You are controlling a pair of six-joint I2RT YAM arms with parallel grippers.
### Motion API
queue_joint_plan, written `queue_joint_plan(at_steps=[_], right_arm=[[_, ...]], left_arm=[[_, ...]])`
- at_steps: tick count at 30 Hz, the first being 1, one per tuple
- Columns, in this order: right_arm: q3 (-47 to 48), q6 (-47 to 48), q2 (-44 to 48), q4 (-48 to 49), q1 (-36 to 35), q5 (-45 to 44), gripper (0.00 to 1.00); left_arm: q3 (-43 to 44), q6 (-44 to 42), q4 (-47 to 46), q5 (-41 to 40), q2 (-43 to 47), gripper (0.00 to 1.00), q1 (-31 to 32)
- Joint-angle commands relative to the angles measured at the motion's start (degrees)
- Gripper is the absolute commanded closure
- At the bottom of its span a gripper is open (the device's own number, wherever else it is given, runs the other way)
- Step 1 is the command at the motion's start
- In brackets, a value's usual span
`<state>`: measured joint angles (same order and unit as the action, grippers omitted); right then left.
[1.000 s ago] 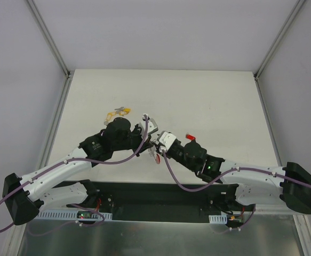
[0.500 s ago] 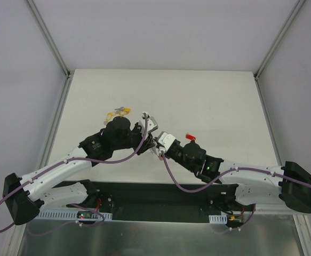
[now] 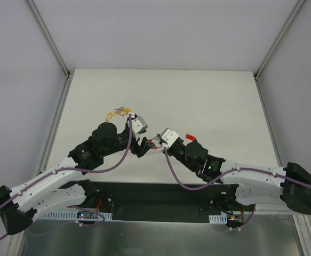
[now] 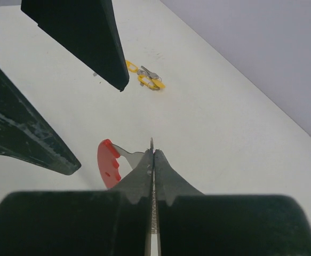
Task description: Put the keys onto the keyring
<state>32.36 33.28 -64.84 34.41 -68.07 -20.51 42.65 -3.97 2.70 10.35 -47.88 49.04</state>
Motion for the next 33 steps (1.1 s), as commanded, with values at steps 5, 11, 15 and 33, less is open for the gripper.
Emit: queue_joint_plan(at_steps=[5,11,15,33], right_arm=[[-1.4,-4.0,6.0,3.7,2.1,4.2,0.99],[-1.8,-5.7,9.0,-0.2,4.2,10.3,0.99],[0.5,-3.8,10.1,-7.1,4.1,14.5,0.99],[5.9,-0.1,12.8,-19.1,3.5,21.7,0.99]], left_arm=[[-1.5,0.1,-5.7,0.3,0.4,0.32,-0.3],[-1.9,-0.2,-6.0,-0.8,0.4,0.36,-0.7],[-1.8,-0.7,-6.0,-0.5,0.2,0.36,-0.7],[-1.5,-6.6,-6.0,12.2,-2.4,0.54,-0.7]])
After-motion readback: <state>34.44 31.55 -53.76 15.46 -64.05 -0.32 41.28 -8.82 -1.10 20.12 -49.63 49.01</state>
